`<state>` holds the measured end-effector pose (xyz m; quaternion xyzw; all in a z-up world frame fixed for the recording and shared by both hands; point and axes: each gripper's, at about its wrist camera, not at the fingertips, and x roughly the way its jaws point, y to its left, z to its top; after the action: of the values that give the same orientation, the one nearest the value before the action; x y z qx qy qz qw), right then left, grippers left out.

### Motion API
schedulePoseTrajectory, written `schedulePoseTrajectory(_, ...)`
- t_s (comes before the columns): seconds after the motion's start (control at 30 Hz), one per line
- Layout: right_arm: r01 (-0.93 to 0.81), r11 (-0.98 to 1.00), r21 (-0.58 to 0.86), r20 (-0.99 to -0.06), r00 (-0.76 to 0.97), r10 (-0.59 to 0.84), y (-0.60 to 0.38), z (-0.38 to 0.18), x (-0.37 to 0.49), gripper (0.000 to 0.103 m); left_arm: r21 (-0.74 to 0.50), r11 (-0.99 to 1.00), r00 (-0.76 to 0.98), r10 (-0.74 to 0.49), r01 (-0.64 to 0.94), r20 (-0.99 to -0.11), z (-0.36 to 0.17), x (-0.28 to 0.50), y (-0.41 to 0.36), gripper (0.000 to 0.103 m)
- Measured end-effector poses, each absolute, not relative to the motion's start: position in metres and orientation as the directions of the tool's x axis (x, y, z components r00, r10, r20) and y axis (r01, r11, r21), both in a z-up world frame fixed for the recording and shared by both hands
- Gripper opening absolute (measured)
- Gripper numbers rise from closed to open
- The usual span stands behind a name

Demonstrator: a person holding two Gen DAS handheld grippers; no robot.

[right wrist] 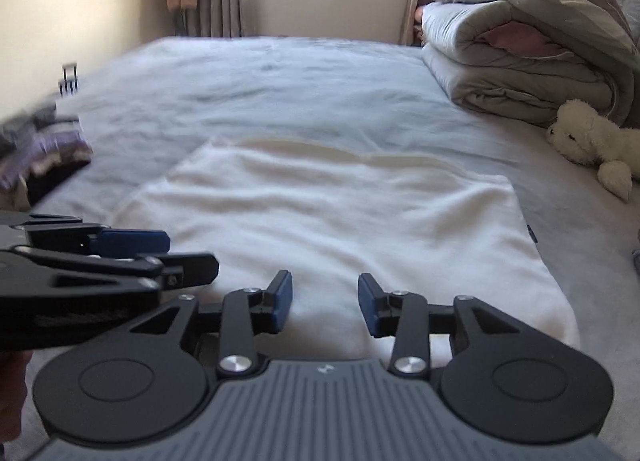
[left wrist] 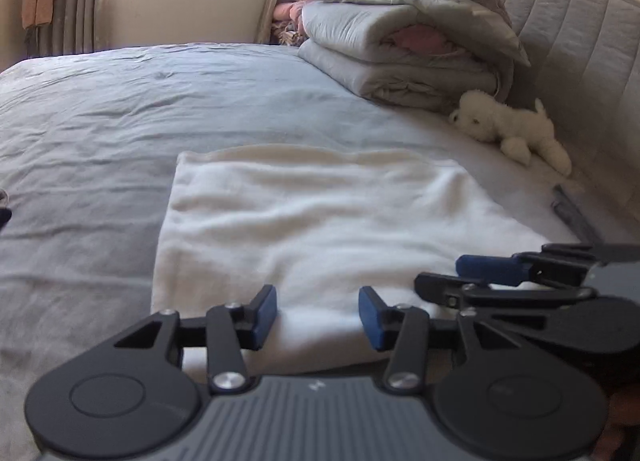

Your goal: Fold clothes

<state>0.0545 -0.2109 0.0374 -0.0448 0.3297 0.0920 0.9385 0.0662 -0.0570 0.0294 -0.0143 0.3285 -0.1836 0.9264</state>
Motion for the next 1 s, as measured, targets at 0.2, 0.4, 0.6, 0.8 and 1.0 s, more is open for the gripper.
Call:
schedulePoseTrajectory(0.2,-0.202,0.979,-0.031,-0.646,0.752,0.134,-0.213,0.029,0.058,0.051,-0.113,0.941,0.728,-0.319,0.319,-0.607,0.026,0.066,-0.061,0.047)
schedulePoseTrajectory(0.4,-0.204,0.979,-0.011,-0.66,0.737,0.146,-0.222,0.029,0.061,0.054,-0.115,0.939,0.725,-0.324,0.324,-0.607,0.027,0.067,-0.055,0.047)
schedulePoseTrajectory(0.6,-0.2,0.98,0.022,-0.689,0.707,0.16,-0.246,0.032,0.064,0.059,-0.135,0.938,0.72,-0.334,0.321,-0.608,0.028,0.068,-0.045,0.044)
schedulePoseTrajectory(0.8,-0.191,0.978,0.083,-0.719,0.668,0.192,-0.275,0.036,0.066,0.059,-0.142,0.94,0.714,-0.329,0.31,-0.618,0.027,0.067,-0.029,0.043)
schedulePoseTrajectory(1.0,-0.162,0.977,0.137,-0.741,0.638,0.21,-0.306,0.037,0.065,0.028,-0.188,0.94,0.691,-0.336,0.284,-0.64,0.026,0.07,-0.011,0.043)
